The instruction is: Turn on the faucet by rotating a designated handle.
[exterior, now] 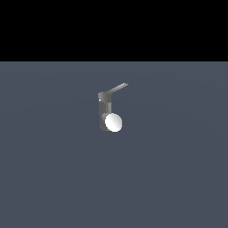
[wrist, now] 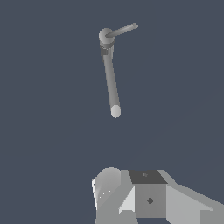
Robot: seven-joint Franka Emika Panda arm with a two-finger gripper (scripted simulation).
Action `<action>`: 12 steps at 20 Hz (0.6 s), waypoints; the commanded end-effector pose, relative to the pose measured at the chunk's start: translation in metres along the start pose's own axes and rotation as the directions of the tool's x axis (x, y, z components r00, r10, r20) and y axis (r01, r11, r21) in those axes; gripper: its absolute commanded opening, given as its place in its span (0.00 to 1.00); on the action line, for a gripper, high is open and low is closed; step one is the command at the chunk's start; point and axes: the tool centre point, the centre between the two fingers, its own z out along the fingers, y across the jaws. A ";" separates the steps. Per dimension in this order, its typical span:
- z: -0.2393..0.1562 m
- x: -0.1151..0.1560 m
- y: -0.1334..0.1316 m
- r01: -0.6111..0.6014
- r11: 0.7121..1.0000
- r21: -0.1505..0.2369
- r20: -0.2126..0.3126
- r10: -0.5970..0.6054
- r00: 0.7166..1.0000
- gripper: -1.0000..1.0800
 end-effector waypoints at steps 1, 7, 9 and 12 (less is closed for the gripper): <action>0.000 0.000 0.000 0.000 1.000 0.000 0.000 0.000 1.000 0.00; -0.006 0.006 -0.010 0.036 0.999 0.004 -0.021 -0.036 0.999 0.00; -0.007 0.007 -0.013 0.048 0.999 0.004 -0.027 -0.048 0.998 0.00; -0.008 0.007 -0.013 0.050 0.999 0.004 -0.028 -0.050 0.998 0.00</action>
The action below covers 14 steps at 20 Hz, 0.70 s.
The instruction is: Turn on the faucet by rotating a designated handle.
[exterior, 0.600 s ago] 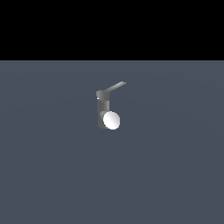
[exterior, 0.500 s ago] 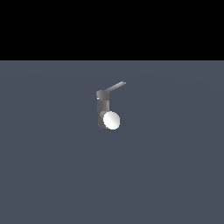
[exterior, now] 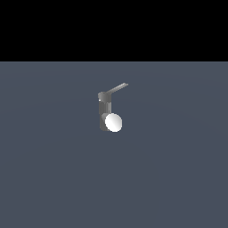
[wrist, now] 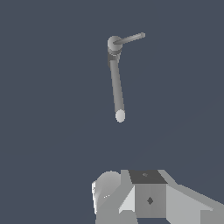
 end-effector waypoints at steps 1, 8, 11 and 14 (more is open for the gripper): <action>0.000 0.000 0.000 0.000 1.000 0.001 0.000 0.000 1.000 0.00; 0.003 0.013 0.001 -0.040 0.999 0.018 0.000 0.040 0.999 0.00; 0.005 0.025 0.001 -0.075 0.997 0.032 0.002 0.075 0.997 0.00; 0.009 0.039 0.003 -0.122 0.991 0.050 0.006 0.122 0.993 0.00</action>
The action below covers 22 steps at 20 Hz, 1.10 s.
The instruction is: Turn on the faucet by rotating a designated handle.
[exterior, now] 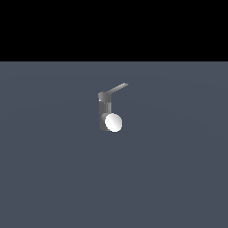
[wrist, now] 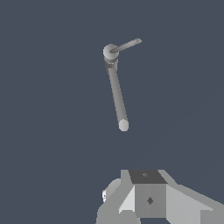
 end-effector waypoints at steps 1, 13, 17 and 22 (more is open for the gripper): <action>0.004 0.013 0.000 -0.042 0.999 0.015 0.003 0.042 0.999 0.00; 0.047 0.106 0.003 -0.359 0.930 0.085 0.047 0.356 0.933 0.00; 0.068 0.137 0.005 -0.471 0.878 0.092 0.067 0.466 0.882 0.00; 0.100 0.175 0.009 -0.603 0.793 0.087 0.087 0.597 0.798 0.00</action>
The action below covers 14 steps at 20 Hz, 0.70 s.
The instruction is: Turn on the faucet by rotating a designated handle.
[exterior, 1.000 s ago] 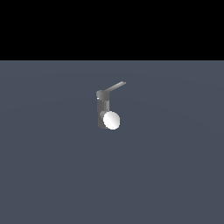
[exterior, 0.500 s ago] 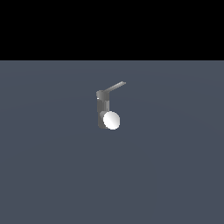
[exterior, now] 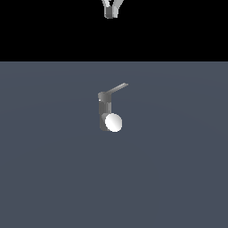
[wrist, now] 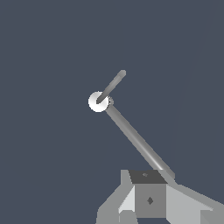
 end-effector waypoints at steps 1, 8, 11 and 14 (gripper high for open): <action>0.016 0.018 -0.007 -0.080 0.997 0.002 0.002 0.080 0.997 0.00; 0.067 0.066 -0.022 -0.297 0.955 -0.004 -0.007 0.297 0.955 0.00; 0.091 0.085 -0.026 -0.385 0.923 -0.009 -0.018 0.385 0.923 0.00; 0.116 0.104 -0.029 -0.469 0.883 -0.014 -0.033 0.468 0.883 0.00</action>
